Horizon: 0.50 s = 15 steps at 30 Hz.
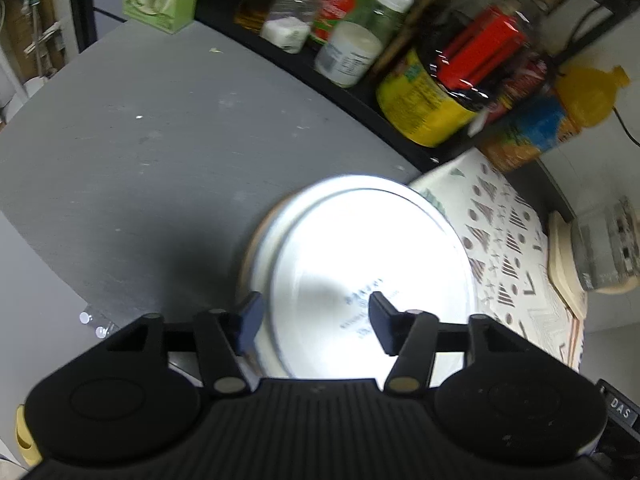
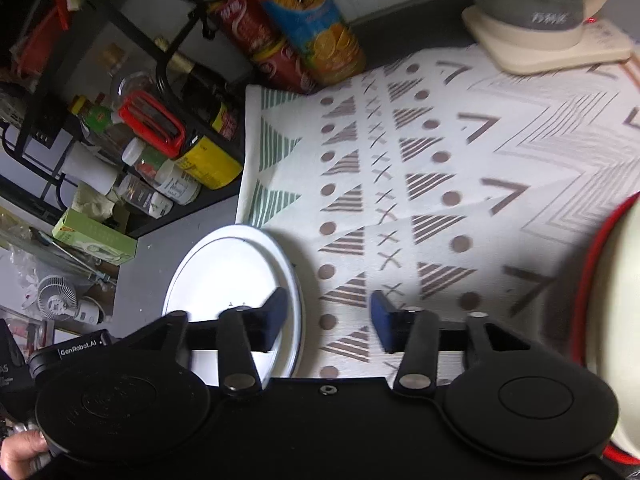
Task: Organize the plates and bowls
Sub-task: 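Open both tools and move them toward the red bowl stack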
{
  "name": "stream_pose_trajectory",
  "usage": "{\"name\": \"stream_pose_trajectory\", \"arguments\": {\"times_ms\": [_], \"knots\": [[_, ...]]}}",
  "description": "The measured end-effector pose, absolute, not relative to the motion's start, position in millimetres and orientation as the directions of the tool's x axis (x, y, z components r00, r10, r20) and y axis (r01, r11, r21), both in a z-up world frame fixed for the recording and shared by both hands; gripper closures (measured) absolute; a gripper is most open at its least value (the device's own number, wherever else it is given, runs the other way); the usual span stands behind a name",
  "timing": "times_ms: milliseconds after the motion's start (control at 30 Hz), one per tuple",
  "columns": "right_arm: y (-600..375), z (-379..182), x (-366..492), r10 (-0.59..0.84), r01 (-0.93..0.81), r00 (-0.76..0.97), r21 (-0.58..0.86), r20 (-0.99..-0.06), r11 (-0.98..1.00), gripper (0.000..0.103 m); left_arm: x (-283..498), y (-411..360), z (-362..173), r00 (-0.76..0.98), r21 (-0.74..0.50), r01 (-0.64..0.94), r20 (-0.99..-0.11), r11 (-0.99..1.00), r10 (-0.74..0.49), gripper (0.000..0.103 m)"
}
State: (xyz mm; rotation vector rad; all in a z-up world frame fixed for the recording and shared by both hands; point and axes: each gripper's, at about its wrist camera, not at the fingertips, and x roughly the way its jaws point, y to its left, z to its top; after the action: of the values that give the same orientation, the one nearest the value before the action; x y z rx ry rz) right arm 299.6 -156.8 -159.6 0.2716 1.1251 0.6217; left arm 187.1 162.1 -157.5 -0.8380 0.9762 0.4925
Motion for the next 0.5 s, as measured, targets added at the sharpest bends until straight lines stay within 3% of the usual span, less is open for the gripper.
{"name": "stream_pose_trajectory", "arguments": {"times_ms": [267, 500], "knots": [[-197.5, -138.3, 285.1, 0.581, -0.337, 0.365, 0.479, -0.727, 0.811, 0.021, 212.2, 128.9, -140.7, 0.517, -0.412, -0.596, -0.854, 0.689, -0.063, 0.021], [-236.0, -125.0, 280.2, 0.573, -0.301, 0.431, 0.487, -0.697, 0.82, 0.006, 236.7, 90.1, -127.8, 0.529, -0.432, -0.494, -0.838, 0.754, -0.133, 0.018]]}}
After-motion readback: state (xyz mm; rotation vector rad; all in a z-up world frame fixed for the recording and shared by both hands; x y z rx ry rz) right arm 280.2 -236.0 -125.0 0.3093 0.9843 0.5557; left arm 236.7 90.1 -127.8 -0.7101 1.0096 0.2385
